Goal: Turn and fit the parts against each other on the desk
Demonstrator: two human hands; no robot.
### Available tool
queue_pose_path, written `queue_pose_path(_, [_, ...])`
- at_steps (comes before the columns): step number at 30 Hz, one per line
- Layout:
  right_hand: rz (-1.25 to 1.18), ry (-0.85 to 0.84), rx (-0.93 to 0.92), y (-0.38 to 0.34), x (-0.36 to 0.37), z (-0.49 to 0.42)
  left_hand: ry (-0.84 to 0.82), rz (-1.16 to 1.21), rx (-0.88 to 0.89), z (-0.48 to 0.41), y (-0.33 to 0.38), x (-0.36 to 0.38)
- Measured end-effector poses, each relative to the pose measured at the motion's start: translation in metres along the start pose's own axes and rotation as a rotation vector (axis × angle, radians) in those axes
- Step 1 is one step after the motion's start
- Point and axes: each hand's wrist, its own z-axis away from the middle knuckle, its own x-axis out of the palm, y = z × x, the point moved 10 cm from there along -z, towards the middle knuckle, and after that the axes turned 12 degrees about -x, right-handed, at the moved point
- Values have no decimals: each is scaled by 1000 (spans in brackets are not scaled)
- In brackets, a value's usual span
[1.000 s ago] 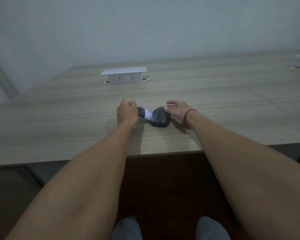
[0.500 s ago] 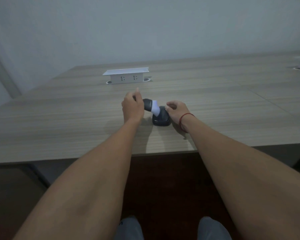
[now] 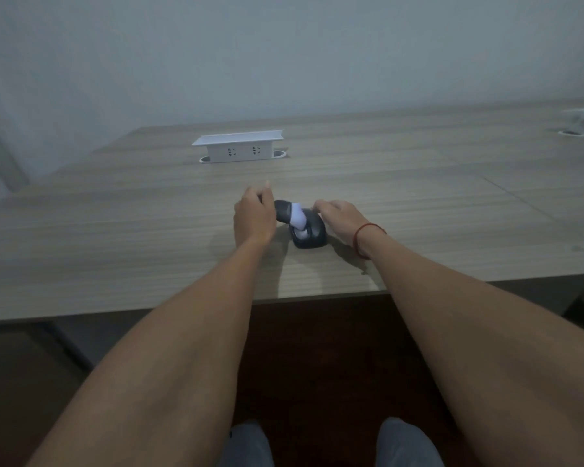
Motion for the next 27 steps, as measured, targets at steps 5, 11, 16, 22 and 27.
queue_pose_path(5, [210,-136,2,2,14,7,73,-3,-21,-4,-1,-14])
queue_pose_path(11, [101,-174,-45,-6,20,1,30,124,64,4,24,-13])
queue_pose_path(16, [-25,-206,-29,-8,17,3,92,-56,-101,-5,-11,-18])
queue_pose_path(22, [-43,-203,-45,-7,19,2,75,101,-68,-3,-2,-24])
queue_pose_path(27, [-40,-216,-44,-5,20,0,53,-57,-128,-1,-12,-15])
